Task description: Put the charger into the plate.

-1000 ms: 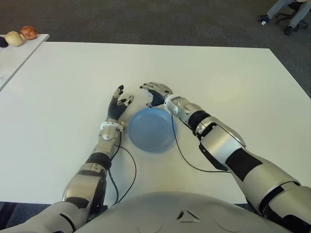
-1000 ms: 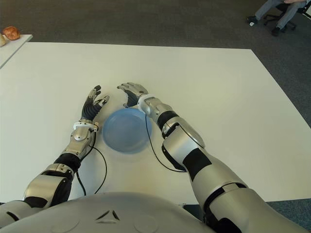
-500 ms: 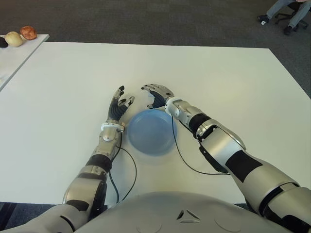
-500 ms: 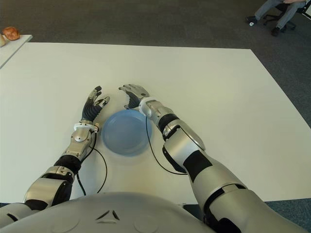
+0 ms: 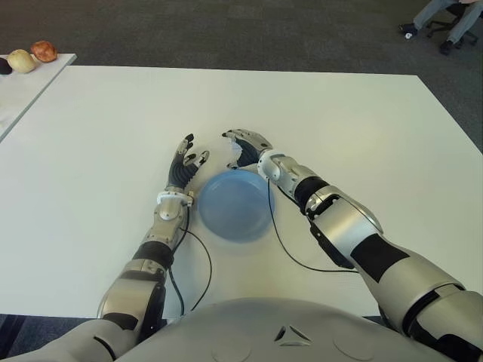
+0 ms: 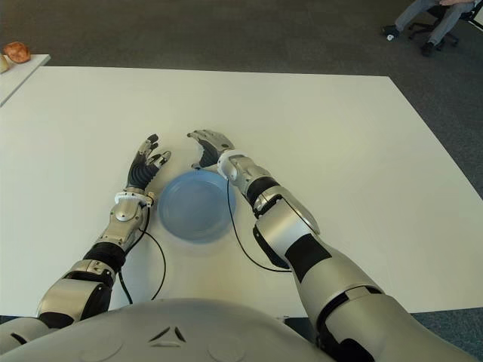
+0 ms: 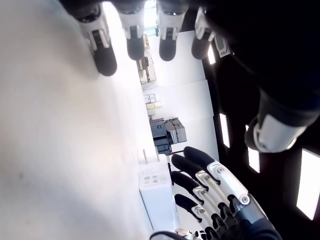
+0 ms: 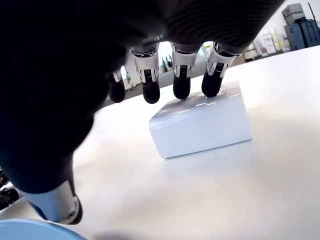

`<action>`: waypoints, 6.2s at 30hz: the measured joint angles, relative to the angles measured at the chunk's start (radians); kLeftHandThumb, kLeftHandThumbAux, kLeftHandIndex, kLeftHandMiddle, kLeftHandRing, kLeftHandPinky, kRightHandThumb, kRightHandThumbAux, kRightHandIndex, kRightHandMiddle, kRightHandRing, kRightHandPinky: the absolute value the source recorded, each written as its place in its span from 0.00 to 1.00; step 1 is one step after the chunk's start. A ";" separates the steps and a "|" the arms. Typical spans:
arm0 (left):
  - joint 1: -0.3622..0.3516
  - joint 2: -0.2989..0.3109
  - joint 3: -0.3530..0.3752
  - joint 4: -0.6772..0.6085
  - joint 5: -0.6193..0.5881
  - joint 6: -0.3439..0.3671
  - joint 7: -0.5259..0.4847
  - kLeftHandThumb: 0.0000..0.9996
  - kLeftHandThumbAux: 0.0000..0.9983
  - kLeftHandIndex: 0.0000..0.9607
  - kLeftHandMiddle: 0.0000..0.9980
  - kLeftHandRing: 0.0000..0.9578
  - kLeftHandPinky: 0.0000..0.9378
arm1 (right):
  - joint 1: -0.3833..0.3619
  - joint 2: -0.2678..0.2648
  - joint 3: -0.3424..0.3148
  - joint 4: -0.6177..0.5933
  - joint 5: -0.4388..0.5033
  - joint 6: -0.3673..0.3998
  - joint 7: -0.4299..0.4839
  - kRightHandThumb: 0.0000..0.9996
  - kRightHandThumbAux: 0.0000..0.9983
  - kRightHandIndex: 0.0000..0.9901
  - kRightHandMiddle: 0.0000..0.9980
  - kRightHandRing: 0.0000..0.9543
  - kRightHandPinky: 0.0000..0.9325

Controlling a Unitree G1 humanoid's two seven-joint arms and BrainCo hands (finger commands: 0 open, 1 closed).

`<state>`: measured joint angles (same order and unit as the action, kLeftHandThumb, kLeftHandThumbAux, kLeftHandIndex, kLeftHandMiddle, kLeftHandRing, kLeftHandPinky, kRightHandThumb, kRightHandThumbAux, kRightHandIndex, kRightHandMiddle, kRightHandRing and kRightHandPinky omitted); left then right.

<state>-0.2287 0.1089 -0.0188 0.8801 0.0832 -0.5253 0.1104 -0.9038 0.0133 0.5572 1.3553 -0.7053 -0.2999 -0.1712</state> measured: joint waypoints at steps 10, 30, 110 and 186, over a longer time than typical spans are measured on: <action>0.012 0.004 0.000 -0.015 0.009 0.002 -0.001 0.00 0.55 0.03 0.06 0.04 0.02 | 0.008 -0.002 -0.037 -0.005 0.023 0.001 0.026 0.00 0.65 0.00 0.00 0.00 0.03; 0.034 0.012 -0.002 -0.053 0.022 0.024 -0.007 0.00 0.53 0.04 0.07 0.05 0.02 | 0.018 0.000 -0.107 -0.019 0.085 0.025 0.063 0.00 0.60 0.00 0.00 0.00 0.03; -0.012 0.018 0.023 0.003 -0.006 0.039 -0.015 0.00 0.56 0.04 0.07 0.05 0.02 | 0.173 -0.541 -0.128 -0.290 0.225 -0.323 0.501 0.11 0.91 0.00 0.07 0.11 0.17; -0.064 0.037 0.038 0.084 -0.004 0.031 -0.021 0.00 0.59 0.04 0.06 0.04 0.01 | 0.557 -0.633 -0.385 -0.911 0.369 -0.617 0.596 0.30 0.27 0.00 0.00 0.00 0.00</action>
<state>-0.2932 0.1454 0.0194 0.9643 0.0789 -0.4940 0.0892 -0.3466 -0.6202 0.1718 0.4447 -0.3361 -0.9169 0.4245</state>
